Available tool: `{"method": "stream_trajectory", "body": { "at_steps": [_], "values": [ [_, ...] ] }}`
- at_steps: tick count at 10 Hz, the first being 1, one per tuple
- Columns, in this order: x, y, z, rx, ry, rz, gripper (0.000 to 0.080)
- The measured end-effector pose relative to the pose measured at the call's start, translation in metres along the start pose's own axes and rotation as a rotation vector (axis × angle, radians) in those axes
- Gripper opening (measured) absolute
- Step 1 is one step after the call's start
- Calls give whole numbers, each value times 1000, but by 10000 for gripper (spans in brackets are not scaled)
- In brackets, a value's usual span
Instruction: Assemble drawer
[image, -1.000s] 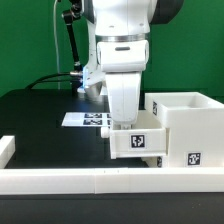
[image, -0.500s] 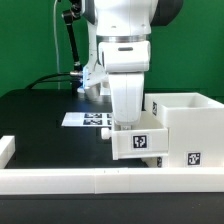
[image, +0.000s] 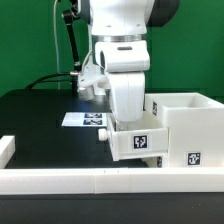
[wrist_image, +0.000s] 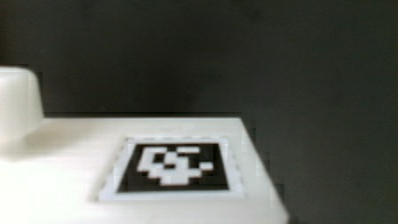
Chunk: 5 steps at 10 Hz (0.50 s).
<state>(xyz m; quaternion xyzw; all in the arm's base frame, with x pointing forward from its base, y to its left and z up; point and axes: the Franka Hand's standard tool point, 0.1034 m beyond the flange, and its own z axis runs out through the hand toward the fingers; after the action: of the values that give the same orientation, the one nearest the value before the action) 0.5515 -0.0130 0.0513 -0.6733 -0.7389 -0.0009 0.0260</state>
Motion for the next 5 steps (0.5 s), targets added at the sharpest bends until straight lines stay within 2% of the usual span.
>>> {"method": "stream_trajectory", "body": {
  "at_steps": [2, 5],
  "values": [
    [-5, -3, 0, 3, 8, 37, 44],
    [-5, -2, 0, 3, 8, 35, 44]
  ]
}}
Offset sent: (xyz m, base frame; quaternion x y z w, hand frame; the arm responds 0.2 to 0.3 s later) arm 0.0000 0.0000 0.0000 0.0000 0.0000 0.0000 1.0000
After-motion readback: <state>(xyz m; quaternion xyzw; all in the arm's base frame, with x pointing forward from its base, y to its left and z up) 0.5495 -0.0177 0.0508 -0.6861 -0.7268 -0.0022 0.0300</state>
